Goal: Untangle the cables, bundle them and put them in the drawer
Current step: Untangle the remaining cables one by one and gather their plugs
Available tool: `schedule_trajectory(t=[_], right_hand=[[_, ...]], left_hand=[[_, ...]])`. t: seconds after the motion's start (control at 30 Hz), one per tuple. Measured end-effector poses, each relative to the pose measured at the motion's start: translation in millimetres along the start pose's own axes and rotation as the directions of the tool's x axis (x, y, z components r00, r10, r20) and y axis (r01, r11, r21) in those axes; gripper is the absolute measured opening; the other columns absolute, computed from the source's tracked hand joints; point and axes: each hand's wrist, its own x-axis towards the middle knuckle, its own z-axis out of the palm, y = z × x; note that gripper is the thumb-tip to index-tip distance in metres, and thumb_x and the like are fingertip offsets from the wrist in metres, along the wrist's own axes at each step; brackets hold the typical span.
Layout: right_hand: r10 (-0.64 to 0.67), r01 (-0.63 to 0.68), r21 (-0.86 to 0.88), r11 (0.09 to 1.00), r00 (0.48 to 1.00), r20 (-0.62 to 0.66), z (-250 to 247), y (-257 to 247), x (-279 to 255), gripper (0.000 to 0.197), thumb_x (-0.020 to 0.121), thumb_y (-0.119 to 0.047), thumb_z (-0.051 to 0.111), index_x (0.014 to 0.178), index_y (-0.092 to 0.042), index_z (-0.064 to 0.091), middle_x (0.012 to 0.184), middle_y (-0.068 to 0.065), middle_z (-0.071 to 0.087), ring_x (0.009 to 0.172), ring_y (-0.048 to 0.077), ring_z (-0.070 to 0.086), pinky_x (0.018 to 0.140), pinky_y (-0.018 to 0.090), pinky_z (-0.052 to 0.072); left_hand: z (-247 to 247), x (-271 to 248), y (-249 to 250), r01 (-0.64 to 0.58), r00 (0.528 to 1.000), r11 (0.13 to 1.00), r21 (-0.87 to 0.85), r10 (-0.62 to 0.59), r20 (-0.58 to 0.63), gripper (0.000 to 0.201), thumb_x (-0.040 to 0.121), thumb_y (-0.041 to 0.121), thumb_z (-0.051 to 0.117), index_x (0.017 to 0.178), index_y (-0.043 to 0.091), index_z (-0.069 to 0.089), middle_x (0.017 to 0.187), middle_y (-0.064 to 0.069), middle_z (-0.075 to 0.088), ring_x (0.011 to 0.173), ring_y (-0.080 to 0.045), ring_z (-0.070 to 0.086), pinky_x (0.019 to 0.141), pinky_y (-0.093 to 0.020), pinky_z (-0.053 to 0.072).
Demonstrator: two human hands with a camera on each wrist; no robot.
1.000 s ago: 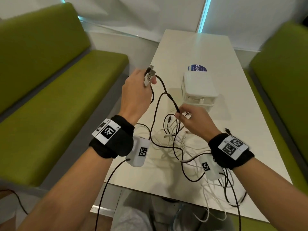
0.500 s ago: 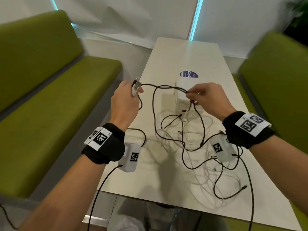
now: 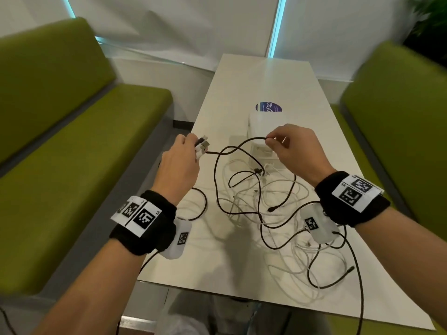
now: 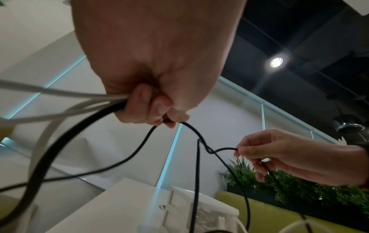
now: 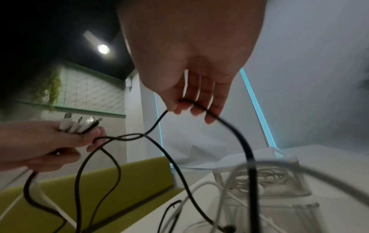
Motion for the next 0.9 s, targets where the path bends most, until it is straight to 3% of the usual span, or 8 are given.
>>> schedule_trajectory(t=[0.13, 0.3, 0.47, 0.53, 0.6, 0.67, 0.77, 0.9], right_hand=[[-0.018, 0.016, -0.045, 0.999, 0.999, -0.04, -4, 1, 4, 0.016, 0.095, -0.031, 0.059, 0.1, -0.024, 0.072, 0.085, -0.003, 0.055, 0.075, 0.014, 0.052, 0.072, 0.032, 0.043], [0.077, -0.035, -0.126, 0.991, 0.932, 0.354, -18, -1, 25, 0.024, 0.097, -0.038, 0.055, 0.111, -0.026, 0.071, 0.104, 0.0, 0.069, 0.092, 0.014, 0.06, 0.082, 0.028, 0.043], [0.081, -0.078, 0.384, 0.92, 0.997, 0.008, -34, -21, 41, 0.021, 0.097, -0.027, 0.056, 0.097, -0.014, 0.073, 0.082, -0.002, 0.071, 0.072, 0.008, 0.063, 0.072, 0.028, 0.054], [0.088, -0.122, 0.428, 0.896, 0.991, 0.099, -17, -28, 33, 0.018, 0.097, -0.026, 0.056, 0.092, -0.018, 0.072, 0.077, -0.002, 0.069, 0.066, 0.009, 0.062, 0.064, 0.026, 0.052], [0.02, -0.09, 0.165, 0.982, 0.922, 0.387, 13, -23, 13, 0.017, 0.097, -0.034, 0.056, 0.095, -0.023, 0.07, 0.084, -0.004, 0.069, 0.072, 0.01, 0.062, 0.069, 0.026, 0.049], [0.041, 0.02, -0.081, 0.997, 0.735, 0.677, 43, -11, -11, 0.024, 0.097, -0.041, 0.055, 0.106, -0.024, 0.069, 0.097, -0.005, 0.069, 0.085, 0.013, 0.065, 0.078, 0.029, 0.05], [0.135, -0.112, -0.085, 0.99, 0.58, 0.804, 56, 0, -30, 0.027, 0.097, -0.042, 0.053, 0.113, -0.024, 0.066, 0.088, -0.006, 0.073, 0.071, 0.013, 0.069, 0.071, 0.029, 0.055], [0.116, -0.21, 0.059, 0.976, 0.726, 0.677, 37, -5, -20, 0.026, 0.095, -0.041, 0.058, 0.11, -0.022, 0.066, 0.082, -0.005, 0.073, 0.06, 0.006, 0.064, 0.047, 0.011, 0.042]], left_hand=[[-10, 3, -17, 0.044, 0.997, 0.999, -0.033, -0.045, -0.059, 0.005, 0.1, 0.013, 0.045, 0.103, 0.01, 0.048, 0.094, -0.005, 0.046, 0.079, -0.03, 0.052, 0.068, -0.038, 0.034], [-47, 10, -4, 0.074, 0.956, 0.968, -0.24, -0.137, -0.261, 0.026, 0.104, 0.028, 0.04, 0.102, 0.007, 0.055, 0.095, -0.01, 0.056, 0.082, -0.027, 0.051, 0.071, -0.04, 0.038], [-31, 8, 16, -0.025, 0.99, 0.983, -0.182, 0.0, -0.138, 0.013, 0.101, 0.017, 0.045, 0.091, 0.021, 0.051, 0.09, -0.006, 0.064, 0.082, -0.028, 0.058, 0.065, -0.033, 0.036], [-19, -1, 22, -0.041, 0.998, 0.984, -0.172, 0.033, -0.045, 0.013, 0.1, 0.014, 0.045, 0.092, 0.019, 0.053, 0.09, -0.008, 0.067, 0.082, -0.031, 0.06, 0.066, -0.035, 0.039], [-11, -9, 25, -0.04, 0.999, 0.986, -0.161, 0.041, 0.007, 0.013, 0.101, 0.018, 0.044, 0.094, 0.019, 0.055, 0.089, -0.007, 0.067, 0.081, -0.031, 0.061, 0.068, -0.039, 0.043], [-9, -12, 24, -0.033, 0.999, 0.988, -0.153, 0.037, 0.026, 0.015, 0.102, 0.02, 0.043, 0.095, 0.016, 0.056, 0.086, -0.005, 0.066, 0.077, -0.03, 0.06, 0.068, -0.041, 0.045], [-12, -11, 18, 0.001, 1.0, 0.984, -0.176, 0.002, 0.018, 0.023, 0.102, 0.022, 0.04, 0.083, 0.014, 0.05, 0.073, 0.0, 0.054, 0.066, -0.025, 0.048, 0.061, -0.036, 0.034], [-15, -12, 19, 0.029, 0.999, 0.982, -0.188, -0.022, 0.04, 0.025, 0.103, 0.027, 0.035, 0.082, 0.017, 0.045, 0.075, 0.005, 0.042, 0.065, -0.017, 0.04, 0.065, -0.032, 0.026]])
